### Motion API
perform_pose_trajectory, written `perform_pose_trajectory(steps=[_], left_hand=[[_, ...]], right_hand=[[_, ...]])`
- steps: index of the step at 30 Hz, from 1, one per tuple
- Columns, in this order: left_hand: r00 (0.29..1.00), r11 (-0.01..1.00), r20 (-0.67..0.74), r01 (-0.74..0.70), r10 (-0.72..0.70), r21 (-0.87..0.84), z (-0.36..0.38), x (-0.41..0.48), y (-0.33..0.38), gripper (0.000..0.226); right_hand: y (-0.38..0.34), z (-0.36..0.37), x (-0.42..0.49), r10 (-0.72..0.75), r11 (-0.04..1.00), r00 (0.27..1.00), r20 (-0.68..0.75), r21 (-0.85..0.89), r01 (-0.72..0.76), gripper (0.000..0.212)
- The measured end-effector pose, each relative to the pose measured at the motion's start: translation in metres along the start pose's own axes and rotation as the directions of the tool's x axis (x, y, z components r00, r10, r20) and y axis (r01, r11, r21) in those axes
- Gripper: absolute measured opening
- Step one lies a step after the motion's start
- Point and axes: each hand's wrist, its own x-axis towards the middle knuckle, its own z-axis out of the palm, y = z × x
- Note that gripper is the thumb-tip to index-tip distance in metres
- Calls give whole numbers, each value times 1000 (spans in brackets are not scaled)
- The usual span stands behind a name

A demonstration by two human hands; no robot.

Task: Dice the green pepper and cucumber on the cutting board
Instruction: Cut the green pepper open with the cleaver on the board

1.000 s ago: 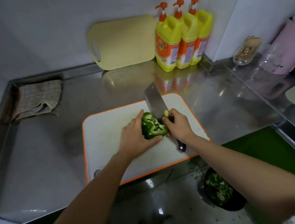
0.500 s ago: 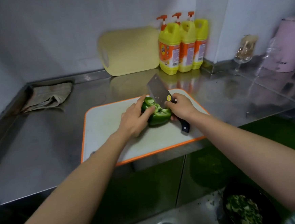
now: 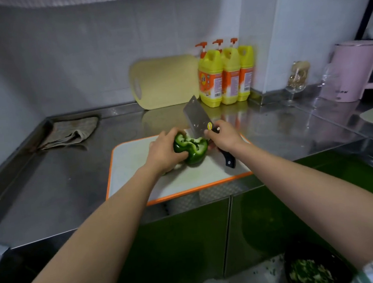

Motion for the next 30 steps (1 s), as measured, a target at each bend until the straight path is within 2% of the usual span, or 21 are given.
perform_pose_trajectory(steps=[4,6,10,13,16,18,21,26,30], left_hand=[[970,997,-232,72,-78,-31,5,-9,7,55],[950,993,-291,115,-117,-23,8,-11,13,61],[962,993,-248,116,-111,6,15,-15,22,66],[958,990,-252,131,-138,-44,9,-21,26,43],[948,980,-247,192,-200,-57,3,-25,27,26],[937,968,-242,242,-253,-71,1,-27,26,27],[941,960,-189,277,-280,-40,3,-26,24,44],[949,967,-209,251,-236,49,1,-20,25,38],[951,966,-230,236,-207,109,-2,-16,31,36]], right_hand=[[-15,-13,-7,-44,992,996,-80,114,53,9],[-23,-20,-16,-57,987,996,-65,149,66,7],[-23,-20,-35,-107,994,994,15,-35,108,13],[-19,-17,-46,-111,990,993,31,-85,113,18],[-30,-21,-58,-120,990,988,96,-65,126,4],[-43,-24,-66,-103,991,981,163,-67,115,16],[-59,-27,-71,-74,982,967,242,-154,113,16],[-72,-30,-77,-168,909,974,149,-358,212,14],[-72,-32,-85,-179,851,970,166,-469,237,4]])
